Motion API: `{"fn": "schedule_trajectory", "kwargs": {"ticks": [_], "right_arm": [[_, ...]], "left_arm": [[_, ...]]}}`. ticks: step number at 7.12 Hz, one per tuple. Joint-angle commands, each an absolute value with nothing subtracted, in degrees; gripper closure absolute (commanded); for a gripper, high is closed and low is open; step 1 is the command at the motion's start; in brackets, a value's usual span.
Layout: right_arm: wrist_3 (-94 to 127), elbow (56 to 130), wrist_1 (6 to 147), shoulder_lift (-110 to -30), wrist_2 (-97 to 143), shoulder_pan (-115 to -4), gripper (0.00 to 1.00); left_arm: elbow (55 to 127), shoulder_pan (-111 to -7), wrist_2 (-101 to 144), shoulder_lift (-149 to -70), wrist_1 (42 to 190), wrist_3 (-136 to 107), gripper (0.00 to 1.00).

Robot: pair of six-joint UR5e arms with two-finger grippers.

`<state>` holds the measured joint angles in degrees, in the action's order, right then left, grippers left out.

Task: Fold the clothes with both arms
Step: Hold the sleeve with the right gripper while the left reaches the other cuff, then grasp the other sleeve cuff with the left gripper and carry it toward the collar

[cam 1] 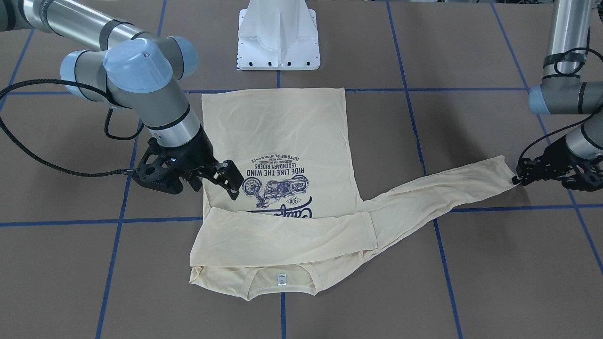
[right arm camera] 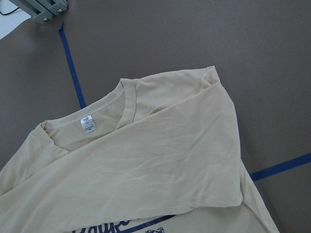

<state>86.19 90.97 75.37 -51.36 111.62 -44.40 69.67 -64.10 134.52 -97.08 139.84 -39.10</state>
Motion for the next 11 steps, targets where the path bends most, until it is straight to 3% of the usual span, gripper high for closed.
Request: {"fn": "schedule_trajectory", "kwargs": {"ticks": [1, 2, 3, 6, 8, 11], "right_arm": [[86.22, 90.88, 75.41, -51.33, 111.62, -44.3, 0.0], [86.22, 90.88, 75.41, -51.33, 111.71, -44.3, 0.0], [86.22, 90.97, 75.41, -51.33, 111.71, -44.3, 0.0], [85.87, 92.54, 75.15, -54.2, 114.77, -46.83, 0.0], [77.31, 95.88, 74.97, -59.91, 117.06, -50.08, 0.0], [65.18, 95.89, 74.53, -67.91, 118.21, -55.0, 0.0]], "left_arm": [[69.61, -64.07, 134.56, -97.21, 139.83, -39.9, 0.89], [69.61, -64.07, 134.56, -97.12, 139.83, -39.82, 1.0], [69.78, -64.07, 134.82, -97.21, 139.83, -39.9, 1.0], [88.26, -64.16, 139.74, -99.56, 118.74, -41.74, 1.0], [92.01, -63.12, 140.27, -109.81, 112.51, -56.42, 1.0], [90.45, -55.3, 140.19, -126.77, 112.94, -80.34, 1.0]]}}
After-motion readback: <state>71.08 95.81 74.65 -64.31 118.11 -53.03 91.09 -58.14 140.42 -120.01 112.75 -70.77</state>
